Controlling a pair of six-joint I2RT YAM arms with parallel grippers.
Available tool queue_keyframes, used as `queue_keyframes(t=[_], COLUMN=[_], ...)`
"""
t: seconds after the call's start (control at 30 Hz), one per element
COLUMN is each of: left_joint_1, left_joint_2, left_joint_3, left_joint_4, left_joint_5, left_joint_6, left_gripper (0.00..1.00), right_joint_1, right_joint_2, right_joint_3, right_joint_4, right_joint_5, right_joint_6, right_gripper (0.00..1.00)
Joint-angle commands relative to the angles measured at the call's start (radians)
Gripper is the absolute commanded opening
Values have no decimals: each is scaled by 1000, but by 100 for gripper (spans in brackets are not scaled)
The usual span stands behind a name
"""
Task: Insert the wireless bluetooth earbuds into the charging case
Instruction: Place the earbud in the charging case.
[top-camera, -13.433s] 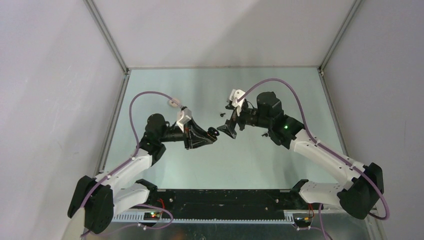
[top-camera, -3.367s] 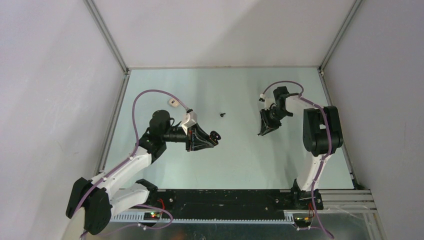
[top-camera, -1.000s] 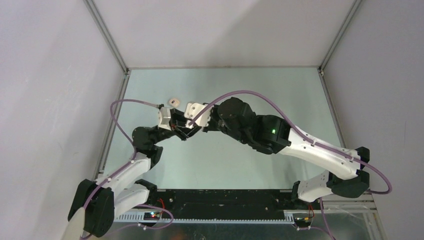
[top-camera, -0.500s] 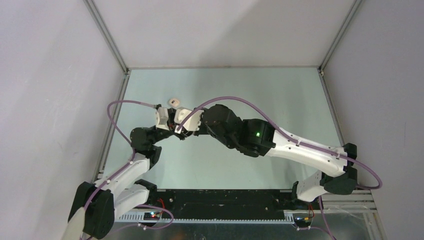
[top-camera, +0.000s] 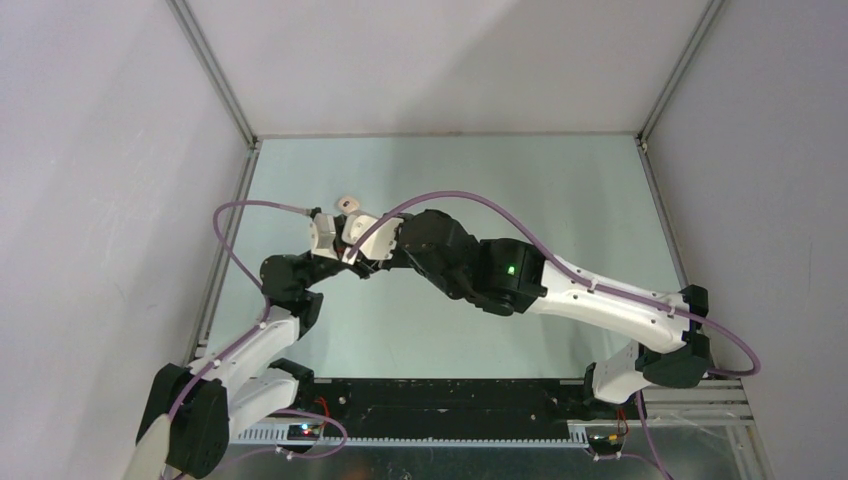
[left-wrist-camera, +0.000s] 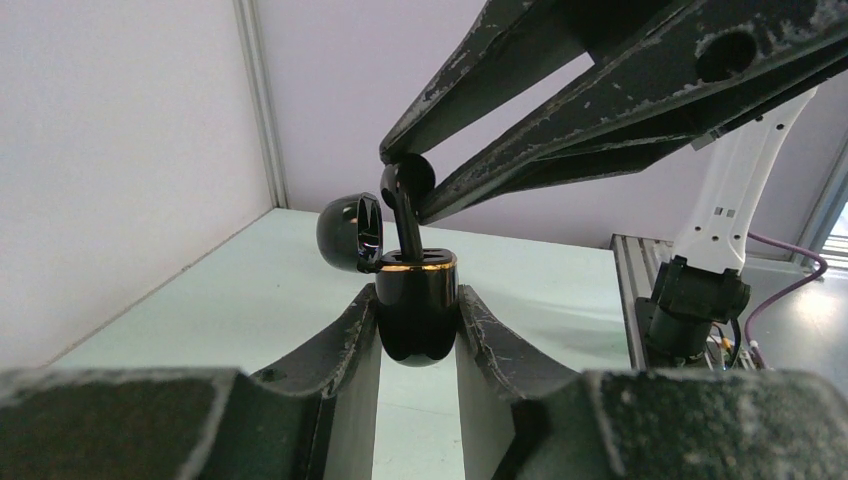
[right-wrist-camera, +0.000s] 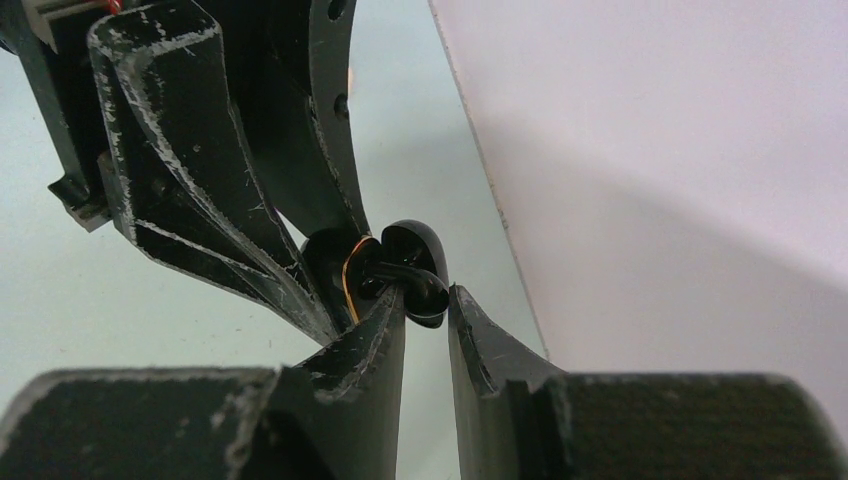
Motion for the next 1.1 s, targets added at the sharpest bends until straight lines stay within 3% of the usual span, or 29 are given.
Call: queue_keyframes(t=[0.0, 0.77, 1.07], left_joint_1=[11, 19, 22], left_joint_2=[-18, -26, -24], left_joint_3=[-10, -9, -9], left_joint_4=[39, 46, 47], left_joint_5=[-23, -30, -29], left_joint_6=[7, -17, -19], left_gripper=[0, 0, 0], right_joint_1=[13, 24, 36], right_joint_2=[-1, 55, 35], right_joint_3=[48, 0, 8], right_joint_4=[38, 6, -3], right_joint_5=[33, -28, -22], right_joint_6=[22, 89, 73], right_gripper=[25, 25, 39])
